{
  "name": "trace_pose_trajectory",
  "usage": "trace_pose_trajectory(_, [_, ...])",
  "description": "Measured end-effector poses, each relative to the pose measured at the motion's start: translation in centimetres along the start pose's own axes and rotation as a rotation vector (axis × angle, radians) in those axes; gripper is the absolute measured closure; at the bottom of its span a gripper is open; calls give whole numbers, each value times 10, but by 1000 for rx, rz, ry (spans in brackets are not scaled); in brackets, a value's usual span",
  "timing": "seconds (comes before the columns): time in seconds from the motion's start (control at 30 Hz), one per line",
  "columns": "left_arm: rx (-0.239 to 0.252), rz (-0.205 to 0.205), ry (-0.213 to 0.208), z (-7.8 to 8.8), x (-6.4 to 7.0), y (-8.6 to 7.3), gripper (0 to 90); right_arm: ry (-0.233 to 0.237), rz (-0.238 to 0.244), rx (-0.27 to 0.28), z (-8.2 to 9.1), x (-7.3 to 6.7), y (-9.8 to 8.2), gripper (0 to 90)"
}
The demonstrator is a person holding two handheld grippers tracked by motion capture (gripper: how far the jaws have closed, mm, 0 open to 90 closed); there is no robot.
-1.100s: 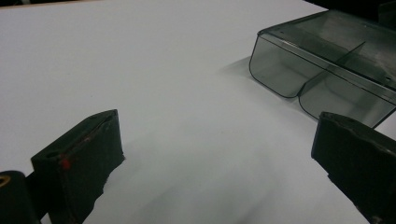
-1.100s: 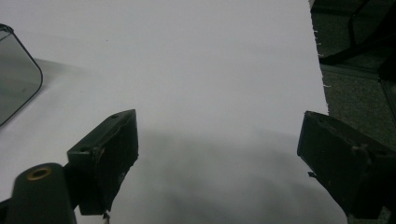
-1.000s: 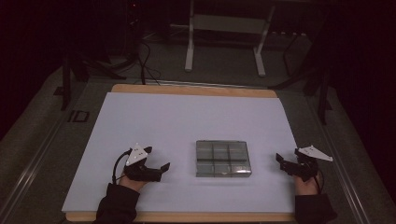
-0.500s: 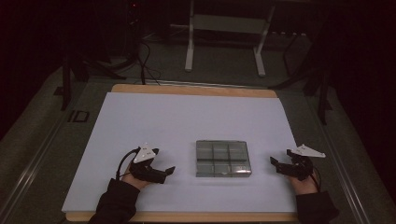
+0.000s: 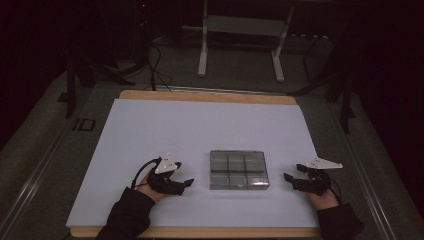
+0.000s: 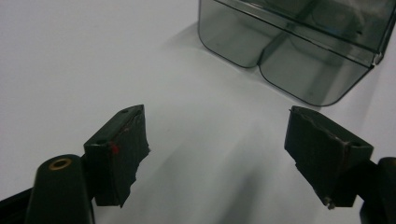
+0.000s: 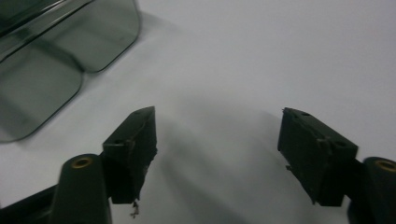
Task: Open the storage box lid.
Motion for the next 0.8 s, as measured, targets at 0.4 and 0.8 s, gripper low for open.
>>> trace_pose_trajectory(0.4, [-21, -26, -68, -13, 19, 13, 527, 110, 78, 15, -5, -26, 7, 441])
trace_pose_trajectory(0.8, [9, -32, -53, -32, 30, 19, 851, 187, 163, 62, -10, -51, 15, 850])
Point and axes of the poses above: each handheld gripper's, and its own axes: z roughly backward along the jaws, y roughly out of its top, x roughly to its right, the point moved 4 cm from there along -z, roughly forward along the jaws, and after that the axes turned 2 degrees about x, right-handed, at the moved point
